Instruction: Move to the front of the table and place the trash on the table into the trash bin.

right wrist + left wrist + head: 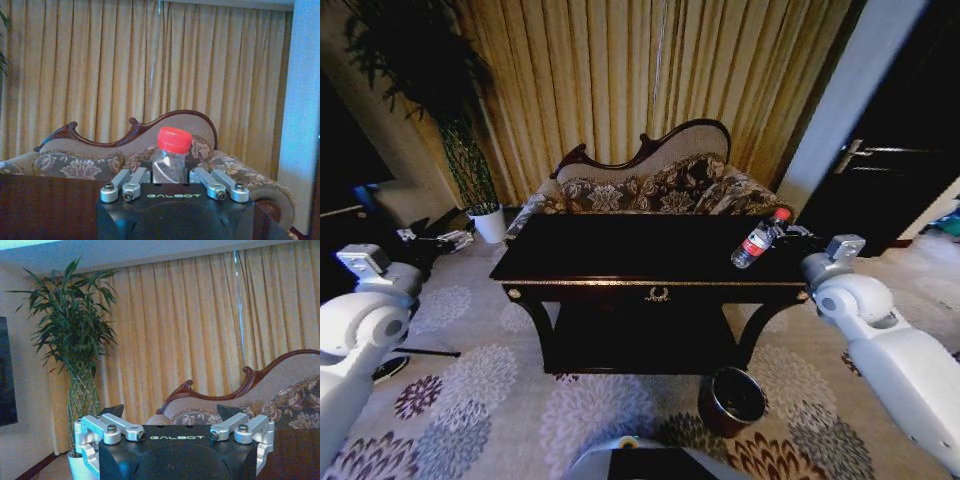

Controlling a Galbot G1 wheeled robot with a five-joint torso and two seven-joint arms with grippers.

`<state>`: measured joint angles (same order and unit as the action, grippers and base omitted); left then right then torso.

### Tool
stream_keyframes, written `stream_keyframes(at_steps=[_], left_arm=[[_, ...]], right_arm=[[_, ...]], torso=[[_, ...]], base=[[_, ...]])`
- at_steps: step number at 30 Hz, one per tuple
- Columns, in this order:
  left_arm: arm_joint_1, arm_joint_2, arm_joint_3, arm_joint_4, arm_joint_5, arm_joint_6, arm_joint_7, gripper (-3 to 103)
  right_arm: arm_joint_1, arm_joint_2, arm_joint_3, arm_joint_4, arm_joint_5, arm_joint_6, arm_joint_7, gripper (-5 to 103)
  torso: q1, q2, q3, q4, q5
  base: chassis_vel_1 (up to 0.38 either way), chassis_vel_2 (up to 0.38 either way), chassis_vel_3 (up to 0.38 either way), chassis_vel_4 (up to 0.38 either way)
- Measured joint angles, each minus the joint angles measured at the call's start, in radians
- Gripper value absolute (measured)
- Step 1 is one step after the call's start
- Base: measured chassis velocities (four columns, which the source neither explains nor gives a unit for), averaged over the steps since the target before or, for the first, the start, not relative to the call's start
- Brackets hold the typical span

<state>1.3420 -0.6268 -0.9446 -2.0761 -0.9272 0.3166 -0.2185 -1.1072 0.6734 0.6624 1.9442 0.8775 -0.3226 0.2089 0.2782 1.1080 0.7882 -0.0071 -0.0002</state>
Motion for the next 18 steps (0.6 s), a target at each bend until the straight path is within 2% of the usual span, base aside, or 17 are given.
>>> stream_keyframes(at_steps=[11, 14, 18], left_arm=[[0.002, -0.013, 0.005, -0.004, 0.002, -0.007, 0.006, 100], [0.008, -0.016, 0.002, -0.008, 0.003, -0.009, 0.007, 100], [0.01, -0.02, 0.001, -0.01, 0.004, -0.01, 0.008, 100]], right_arm=[[-0.026, 0.039, -0.017, -0.019, -0.056, 0.022, -0.002, 29], [-0.068, 0.078, -0.012, -0.054, -0.152, 0.046, -0.041, 29], [-0.092, 0.102, -0.009, -0.083, -0.19, 0.056, -0.06, 29]], torso=[[-0.001, 0.0, 0.0, -0.0003, 0.0002], [0.0, 0.0, 0.0, 0.0001, 0.0001], [0.001, 0.0, 0.0, 0.0001, 0.0]], base=[[0.141, -0.139, -0.127, 0.132], [0.014, -0.017, -0.02, 0.012], [0.0, 0.0, 0.0, 0.0]])
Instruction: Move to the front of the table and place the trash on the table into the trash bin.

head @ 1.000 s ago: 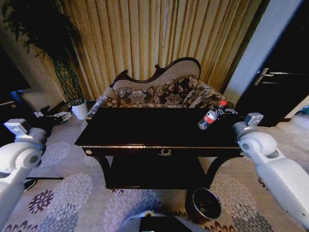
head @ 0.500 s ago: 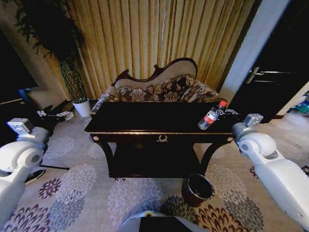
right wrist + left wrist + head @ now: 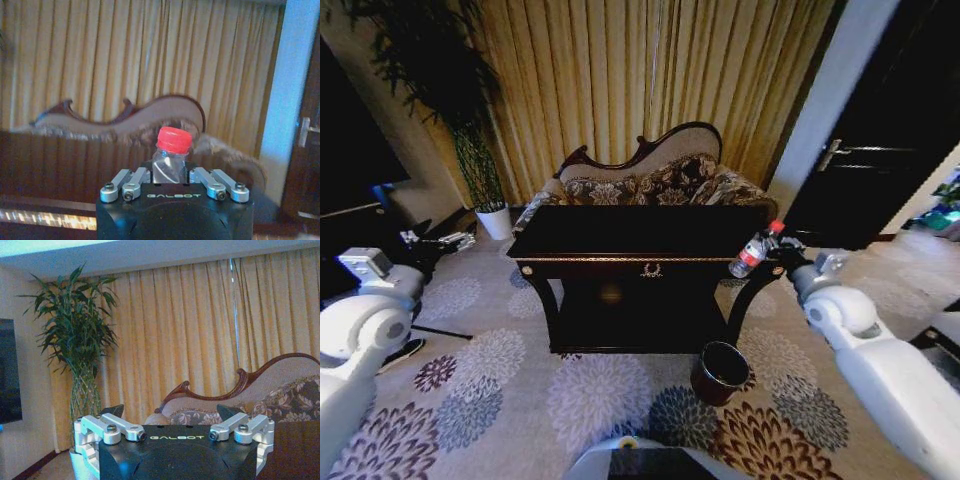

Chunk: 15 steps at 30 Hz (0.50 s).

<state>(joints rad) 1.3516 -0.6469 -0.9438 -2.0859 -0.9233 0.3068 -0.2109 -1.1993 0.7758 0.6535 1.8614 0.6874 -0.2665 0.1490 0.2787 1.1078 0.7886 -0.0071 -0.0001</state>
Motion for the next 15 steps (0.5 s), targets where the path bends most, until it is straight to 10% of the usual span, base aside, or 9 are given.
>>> stream_keyframes(at_steps=[15], left_arm=[[-0.001, -0.016, 0.007, -0.016, 0.013, -0.002, 0.0, 100]], right_arm=[[-0.014, 0.157, -0.114, -0.361, -0.241, 0.058, -0.091, 29]], torso=[[0.0, 0.0, 0.0, 0.0001, 0.0003]], base=[[0.0, 0.0, 0.0, 0.0]])
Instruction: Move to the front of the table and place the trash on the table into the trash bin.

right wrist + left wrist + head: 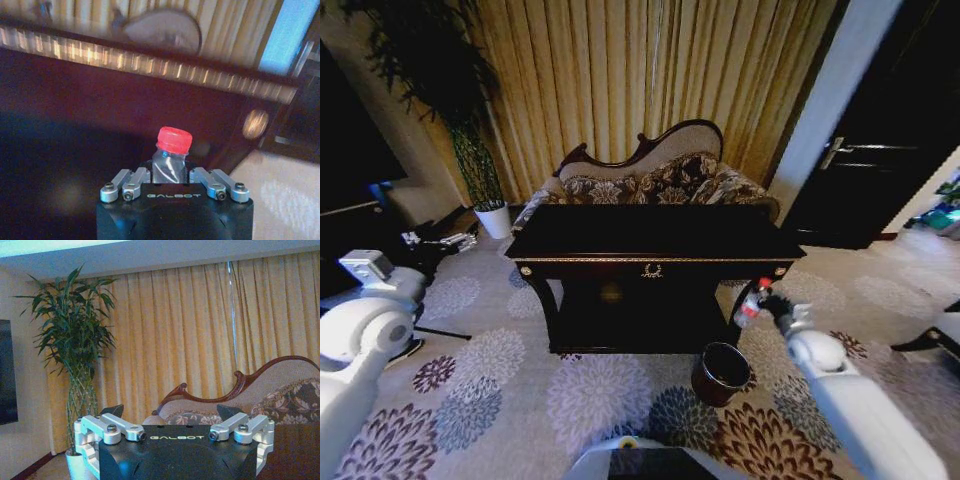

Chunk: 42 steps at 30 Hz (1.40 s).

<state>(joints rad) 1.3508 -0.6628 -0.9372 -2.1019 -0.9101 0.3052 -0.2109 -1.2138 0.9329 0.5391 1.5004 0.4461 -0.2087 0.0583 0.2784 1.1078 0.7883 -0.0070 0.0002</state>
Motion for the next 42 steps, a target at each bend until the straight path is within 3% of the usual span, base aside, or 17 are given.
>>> stream_keyframes(at_steps=[9, 21, 33, 37, 39, 42], left_arm=[[0.021, -0.005, 0.001, -0.021, 0.02, -0.007, 0.0, 100], [0.029, -0.006, 0.002, -0.045, 0.021, -0.008, -0.004, 100], [0.042, -0.009, -0.005, -0.054, 0.019, -0.015, -0.004, 100], [0.047, -0.01, -0.011, -0.054, 0.018, -0.019, -0.002, 100], [0.048, -0.009, -0.011, -0.054, 0.017, -0.021, -0.002, 100], [0.047, -0.001, -0.012, -0.058, 0.012, -0.022, -0.002, 100]], right_arm=[[0.091, 0.087, -0.102, -0.264, -0.097, 0.065, 0.002, 29], [0.225, 0.152, -0.136, -0.526, -0.153, 0.182, 0.012, 29], [0.248, 0.168, -0.147, -0.561, -0.162, 0.187, 0.039, 29], [0.232, 0.164, -0.142, -0.535, -0.181, 0.156, 0.039, 27], [0.223, 0.162, -0.139, -0.526, -0.185, 0.148, 0.039, 32], [0.213, 0.159, -0.132, -0.512, -0.186, 0.142, 0.039, 48]], torso=[[0.0, 0.0, 0.0, -0.0002, -0.0003], [0.0, 0.0, 0.0, -0.0002, -0.0002], [0.0, 0.0, 0.0, -0.0003, -0.0003], [0.0, 0.0, 0.0, -0.0001, -0.0002], [0.0, 0.0, 0.0, -0.0003, -0.0004], [0.0, 0.0, 0.0, -0.0002, -0.0003]], base=[[0.0, 0.0, 0.0, 0.0], [0.0, 0.0, 0.0, 0.0], [0.0, 0.0, 0.0, 0.0], [0.0, 0.0, 0.0, 0.0], [0.0, 0.0, 0.0, 0.0], [0.0, 0.0, 0.0, 0.0]])
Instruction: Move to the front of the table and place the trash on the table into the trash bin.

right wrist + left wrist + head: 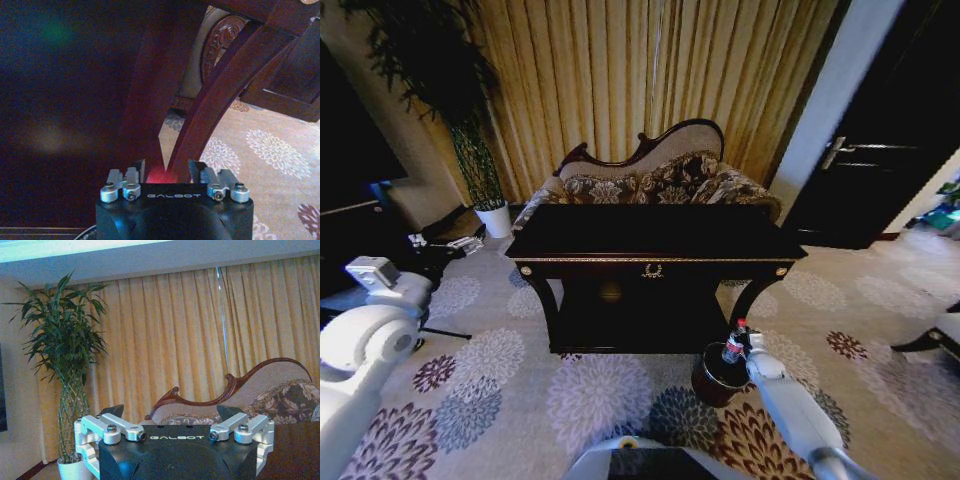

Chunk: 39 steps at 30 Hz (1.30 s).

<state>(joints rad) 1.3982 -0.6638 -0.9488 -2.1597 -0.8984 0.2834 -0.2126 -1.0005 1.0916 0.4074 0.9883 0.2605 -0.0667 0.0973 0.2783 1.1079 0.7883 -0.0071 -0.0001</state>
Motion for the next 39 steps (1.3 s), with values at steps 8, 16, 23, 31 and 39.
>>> stream_keyframes(at_steps=[8, 16, 23, 31, 39], left_arm=[[-0.001, 0.007, -0.001, -0.001, -0.004, -0.001, -0.004, 100], [0.004, 0.007, -0.007, -0.005, -0.007, -0.001, -0.004, 100], [0.01, 0.006, -0.01, -0.008, -0.008, -0.001, -0.004, 100], [0.009, 0.008, -0.011, -0.007, -0.009, -0.001, -0.004, 100], [0.006, 0.005, -0.006, -0.003, -0.009, -0.001, -0.004, 100]], right_arm=[[-0.015, -0.003, 0.011, 0.017, 0.004, -0.004, 0.0, 76], [-0.027, -0.002, 0.017, 0.037, 0.008, -0.019, -0.001, 99], [-0.035, -0.003, 0.021, 0.045, 0.013, -0.023, -0.001, 100], [-0.042, -0.003, 0.025, 0.054, 0.041, -0.033, -0.001, 100], [-0.044, -0.006, 0.026, 0.078, 0.087, -0.048, -0.002, 100]], torso=[[0.0, 0.0, 0.0, 0.0, 0.0], [0.0, 0.0, 0.0, 0.0, 0.0], [0.0, 0.0, 0.0, 0.0, 0.0], [0.0, 0.0, 0.0, -0.0001, 0.0], [0.0, 0.0, 0.0, 0.0001, 0.0]], base=[[0.0, 0.0, 0.0, 0.0], [0.0, 0.0, 0.0, 0.0], [0.0, 0.0, 0.0, 0.0], [0.0, 0.0, 0.0, 0.0], [0.0, 0.0, 0.0, 0.0]])
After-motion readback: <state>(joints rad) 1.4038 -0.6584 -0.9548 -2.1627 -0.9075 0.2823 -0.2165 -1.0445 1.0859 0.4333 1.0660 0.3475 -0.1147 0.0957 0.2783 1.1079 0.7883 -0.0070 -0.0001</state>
